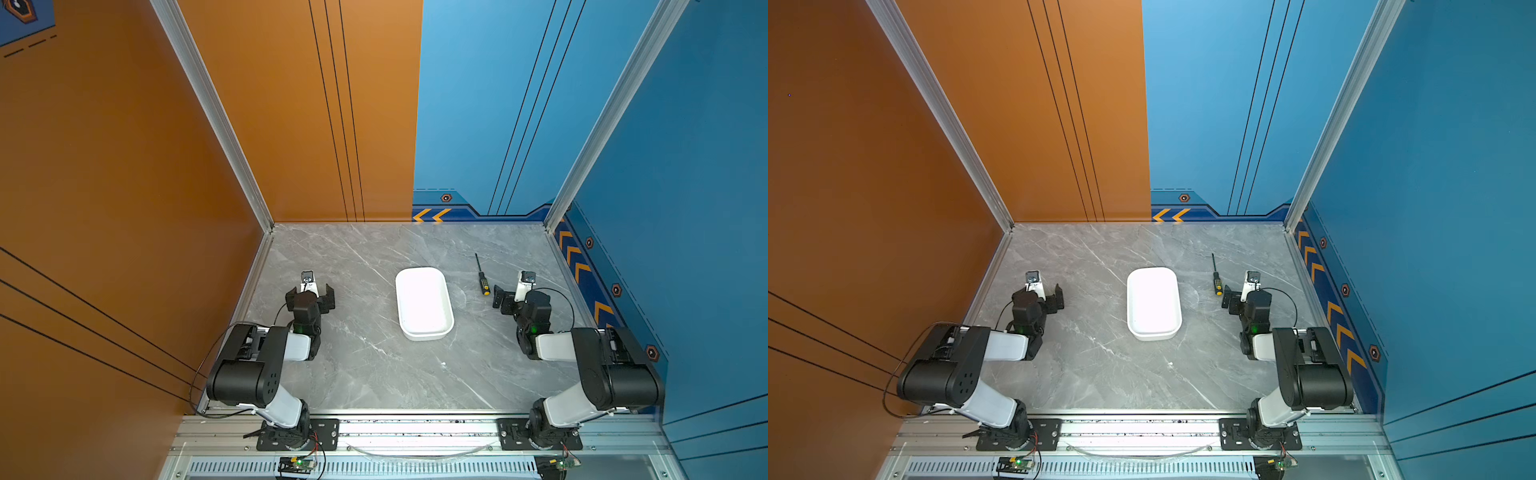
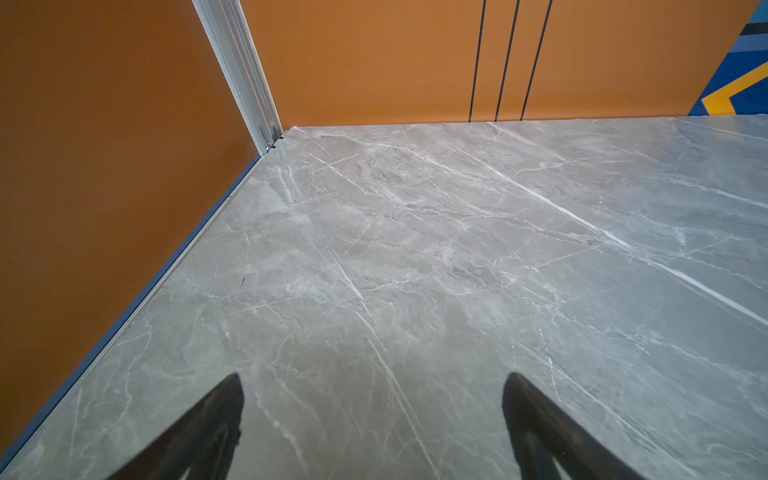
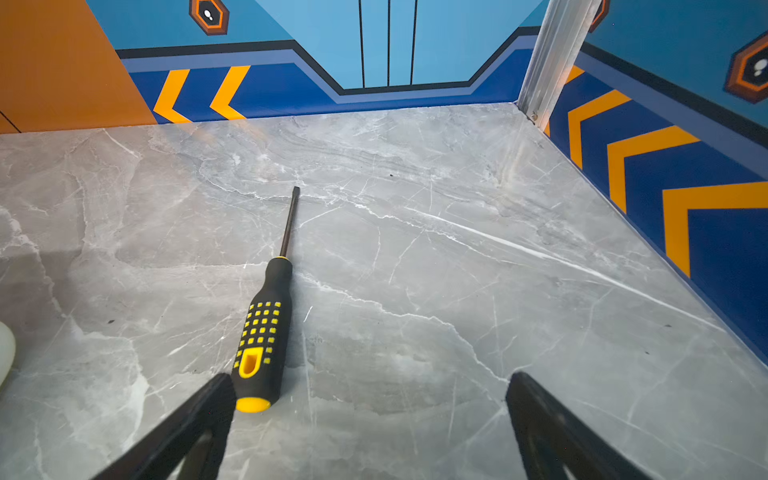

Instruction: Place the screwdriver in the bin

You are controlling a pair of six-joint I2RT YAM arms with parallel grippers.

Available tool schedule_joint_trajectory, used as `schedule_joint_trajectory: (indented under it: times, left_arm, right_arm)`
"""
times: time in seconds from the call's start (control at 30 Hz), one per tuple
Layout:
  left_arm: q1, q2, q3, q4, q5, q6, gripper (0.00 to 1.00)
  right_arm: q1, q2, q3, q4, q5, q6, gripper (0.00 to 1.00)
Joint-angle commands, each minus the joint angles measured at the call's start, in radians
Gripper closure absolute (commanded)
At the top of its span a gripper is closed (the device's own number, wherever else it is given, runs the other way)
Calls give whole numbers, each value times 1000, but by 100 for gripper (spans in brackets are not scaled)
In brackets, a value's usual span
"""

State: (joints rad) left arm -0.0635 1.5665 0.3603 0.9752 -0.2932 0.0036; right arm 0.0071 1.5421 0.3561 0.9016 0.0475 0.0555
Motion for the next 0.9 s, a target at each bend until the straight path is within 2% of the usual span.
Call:
schedule_joint_trajectory:
  times: [0.0,0.33,0.57,0.7,0.87]
  left_arm:
    - [10,1,3,-12,19,-6,2]
    - [10,1,4,-10,18,-7,2]
    - [4,0,3,-10,12,-4,2]
    - [2,0,2,-10,11,-4,2]
    - [-4,-25,1,-20,5,7,2]
  right_arm:
    - [-2,6,17,8,-8,6,0]
    - [0,4,13,16,-12,1,0]
    - [0,4,4,32,31,16,0]
    - [-6,2,-28,91,98,53,0]
    - [-15,3,-45,124,50,50,0]
